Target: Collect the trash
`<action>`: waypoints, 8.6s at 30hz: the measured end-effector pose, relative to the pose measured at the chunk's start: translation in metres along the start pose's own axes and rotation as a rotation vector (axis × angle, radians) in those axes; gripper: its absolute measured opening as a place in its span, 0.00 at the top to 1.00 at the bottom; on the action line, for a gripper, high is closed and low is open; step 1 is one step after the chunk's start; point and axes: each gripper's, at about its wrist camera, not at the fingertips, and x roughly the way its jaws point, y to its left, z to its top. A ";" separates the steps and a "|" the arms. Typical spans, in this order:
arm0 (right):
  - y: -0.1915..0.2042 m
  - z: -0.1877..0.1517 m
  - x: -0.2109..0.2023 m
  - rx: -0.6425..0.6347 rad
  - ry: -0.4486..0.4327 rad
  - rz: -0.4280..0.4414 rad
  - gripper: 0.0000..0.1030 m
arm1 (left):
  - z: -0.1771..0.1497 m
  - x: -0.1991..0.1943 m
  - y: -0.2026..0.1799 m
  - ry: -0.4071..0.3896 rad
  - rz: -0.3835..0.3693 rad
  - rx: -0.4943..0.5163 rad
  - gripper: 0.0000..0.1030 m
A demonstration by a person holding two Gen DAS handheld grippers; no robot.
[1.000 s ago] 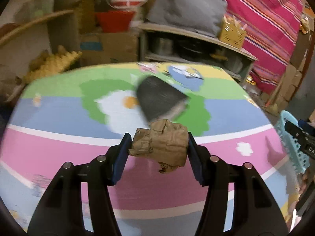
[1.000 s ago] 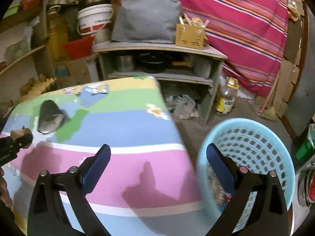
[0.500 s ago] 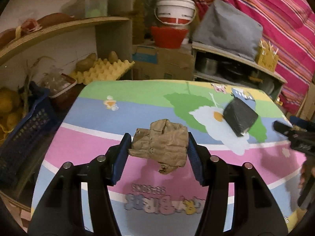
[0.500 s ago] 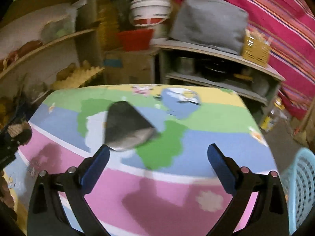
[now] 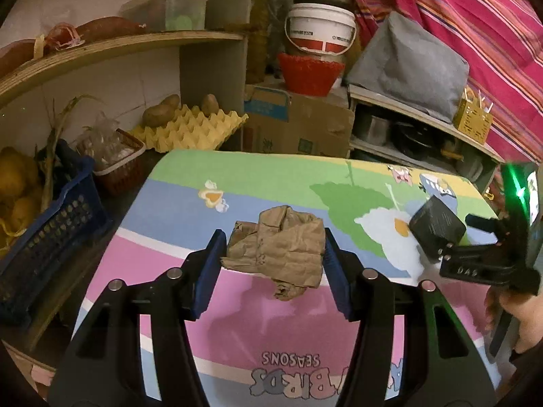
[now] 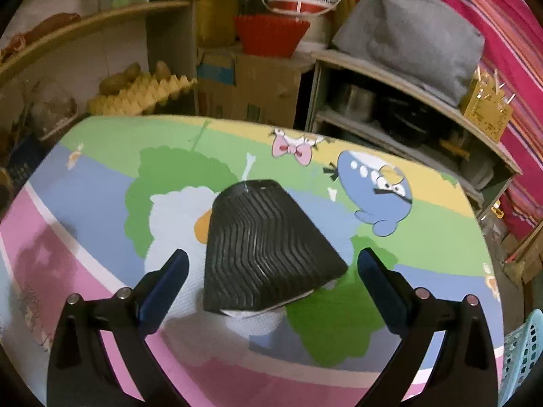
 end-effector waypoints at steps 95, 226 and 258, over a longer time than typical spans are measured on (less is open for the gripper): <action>-0.414 -0.204 -0.207 0.473 -0.018 -0.240 0.07 | -0.053 -0.130 -0.450 -0.081 -0.359 0.354 0.05; -0.049 -0.261 -0.302 0.226 -0.434 -0.173 0.04 | -0.166 -0.226 -0.108 -0.256 0.008 0.128 0.05; -0.046 -0.259 -0.301 0.224 -0.434 -0.170 0.04 | -0.162 -0.228 -0.099 -0.259 0.013 0.136 0.05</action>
